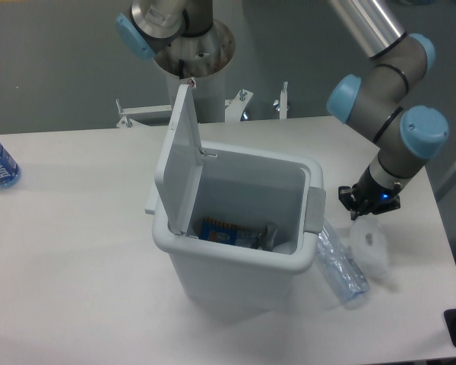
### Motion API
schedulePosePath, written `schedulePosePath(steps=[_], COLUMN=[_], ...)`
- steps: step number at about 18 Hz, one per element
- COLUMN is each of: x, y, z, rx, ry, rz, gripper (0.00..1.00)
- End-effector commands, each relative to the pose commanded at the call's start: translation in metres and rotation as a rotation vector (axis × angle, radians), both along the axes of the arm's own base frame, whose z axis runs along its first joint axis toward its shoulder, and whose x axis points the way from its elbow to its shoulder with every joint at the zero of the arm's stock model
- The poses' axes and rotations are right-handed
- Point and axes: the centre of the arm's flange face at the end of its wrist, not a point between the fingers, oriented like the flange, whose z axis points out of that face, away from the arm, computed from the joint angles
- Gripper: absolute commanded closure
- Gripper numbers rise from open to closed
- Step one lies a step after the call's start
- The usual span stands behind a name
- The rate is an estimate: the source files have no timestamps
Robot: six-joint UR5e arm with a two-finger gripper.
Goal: Place the trash in the trash can
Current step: 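Close the gripper on the crumpled white bag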
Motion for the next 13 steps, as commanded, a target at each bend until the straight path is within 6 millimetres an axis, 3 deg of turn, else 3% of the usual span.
schedulePosePath(steps=[7, 13], x=[-0.001, -0.002], y=[-0.004, -0.006], z=[0.022, 0.061], rx=[0.030, 0.102], ry=[0.018, 0.019], rz=[0.006, 0.024], gripper=[0.97, 0.97])
